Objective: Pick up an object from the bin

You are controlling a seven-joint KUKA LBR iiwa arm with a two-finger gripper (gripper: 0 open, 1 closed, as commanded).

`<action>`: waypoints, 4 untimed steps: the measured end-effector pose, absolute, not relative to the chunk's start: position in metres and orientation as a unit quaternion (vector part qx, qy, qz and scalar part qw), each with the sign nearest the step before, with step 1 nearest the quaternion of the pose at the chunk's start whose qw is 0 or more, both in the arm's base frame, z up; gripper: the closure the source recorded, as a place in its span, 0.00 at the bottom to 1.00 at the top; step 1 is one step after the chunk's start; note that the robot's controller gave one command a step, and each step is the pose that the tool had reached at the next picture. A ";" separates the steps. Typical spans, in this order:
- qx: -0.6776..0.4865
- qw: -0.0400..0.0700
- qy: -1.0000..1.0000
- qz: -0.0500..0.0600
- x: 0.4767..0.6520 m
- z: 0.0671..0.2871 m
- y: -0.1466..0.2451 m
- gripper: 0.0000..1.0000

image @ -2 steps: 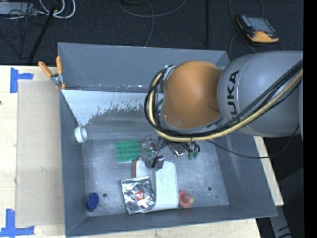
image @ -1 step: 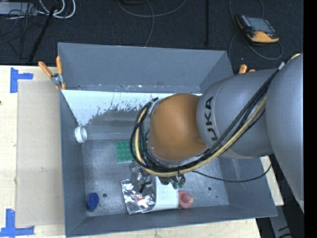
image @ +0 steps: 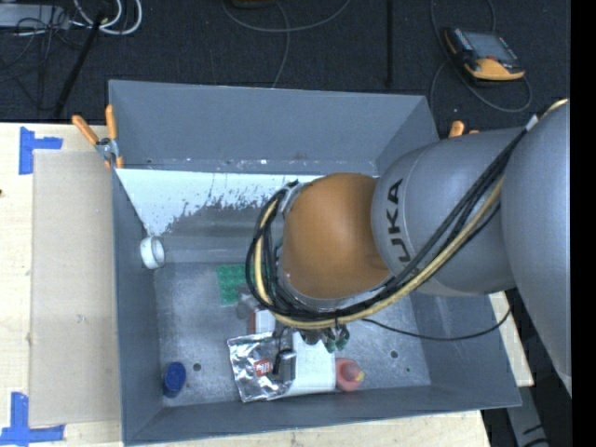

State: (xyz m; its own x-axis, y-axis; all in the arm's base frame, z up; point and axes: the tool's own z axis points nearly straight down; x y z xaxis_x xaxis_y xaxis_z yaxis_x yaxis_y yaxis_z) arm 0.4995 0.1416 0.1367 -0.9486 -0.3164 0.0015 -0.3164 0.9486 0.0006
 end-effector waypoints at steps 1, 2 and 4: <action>0.182 0.002 -0.983 0.000 0.493 0.066 0.142 0.00; 0.180 0.000 -0.984 0.000 0.495 0.070 0.142 1.00; 0.297 -0.004 -0.955 0.000 0.520 0.195 0.144 1.00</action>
Offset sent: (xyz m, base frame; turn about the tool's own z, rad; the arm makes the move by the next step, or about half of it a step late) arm -0.0050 0.0011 -0.0667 -0.0460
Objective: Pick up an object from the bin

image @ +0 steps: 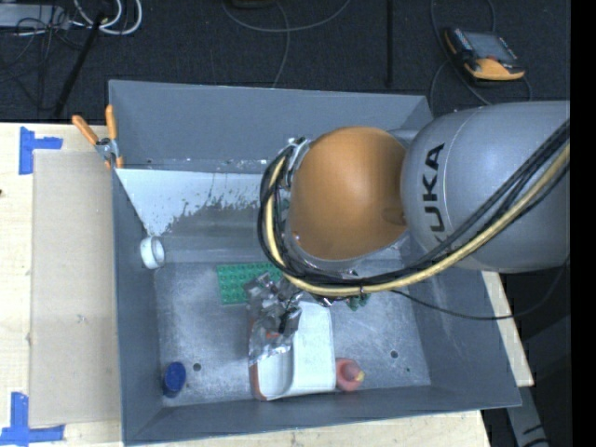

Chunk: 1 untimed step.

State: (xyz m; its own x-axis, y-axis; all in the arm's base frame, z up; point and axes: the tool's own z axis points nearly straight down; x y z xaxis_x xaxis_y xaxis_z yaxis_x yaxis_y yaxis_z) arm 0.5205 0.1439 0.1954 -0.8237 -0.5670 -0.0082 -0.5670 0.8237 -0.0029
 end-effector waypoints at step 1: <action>-0.306 0.005 0.952 0.000 0.537 0.257 0.143 1.00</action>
Offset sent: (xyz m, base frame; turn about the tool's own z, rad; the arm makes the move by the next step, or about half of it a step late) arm 0.0144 -0.0017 0.0582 -0.0216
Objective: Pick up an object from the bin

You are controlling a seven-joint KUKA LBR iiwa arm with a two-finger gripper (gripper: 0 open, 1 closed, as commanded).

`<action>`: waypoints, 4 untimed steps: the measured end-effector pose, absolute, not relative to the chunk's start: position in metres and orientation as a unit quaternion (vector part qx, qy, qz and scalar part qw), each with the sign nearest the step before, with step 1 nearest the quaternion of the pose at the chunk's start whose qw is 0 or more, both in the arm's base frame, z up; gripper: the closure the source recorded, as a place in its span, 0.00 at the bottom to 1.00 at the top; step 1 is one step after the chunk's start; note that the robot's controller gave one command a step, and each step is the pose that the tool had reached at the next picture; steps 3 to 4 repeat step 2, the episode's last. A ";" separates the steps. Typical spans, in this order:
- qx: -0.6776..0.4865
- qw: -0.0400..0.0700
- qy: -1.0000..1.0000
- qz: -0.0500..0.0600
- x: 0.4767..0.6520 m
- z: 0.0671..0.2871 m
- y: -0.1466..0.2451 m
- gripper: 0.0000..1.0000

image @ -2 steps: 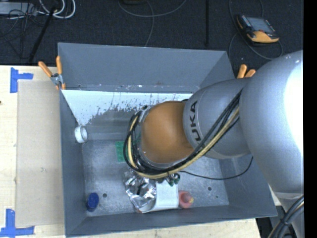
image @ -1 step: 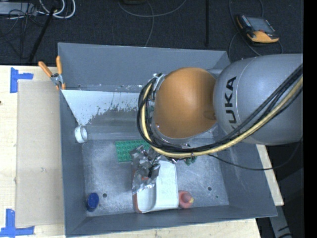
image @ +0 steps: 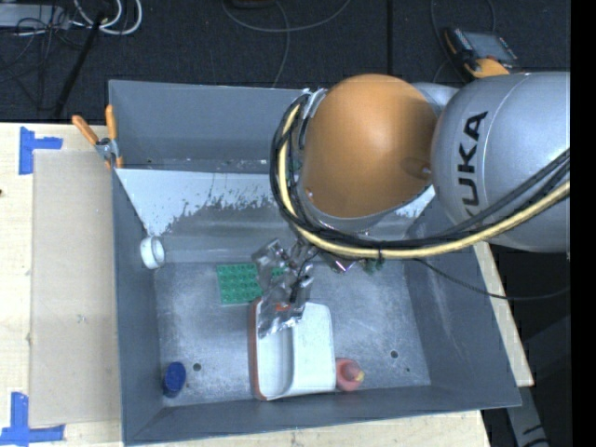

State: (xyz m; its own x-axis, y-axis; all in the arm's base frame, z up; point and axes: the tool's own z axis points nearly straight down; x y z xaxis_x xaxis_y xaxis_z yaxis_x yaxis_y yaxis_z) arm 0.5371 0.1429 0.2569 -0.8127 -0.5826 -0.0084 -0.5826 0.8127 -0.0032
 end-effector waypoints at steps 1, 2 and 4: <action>-0.355 -0.003 0.935 -0.001 0.475 0.239 0.044 1.00; -0.244 -0.001 0.970 0.000 0.473 0.150 0.046 1.00; -0.244 -0.001 0.970 0.000 0.473 0.150 0.046 1.00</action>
Offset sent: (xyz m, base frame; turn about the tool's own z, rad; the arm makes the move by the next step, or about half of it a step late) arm -0.0609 -0.0949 -0.0165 -0.1112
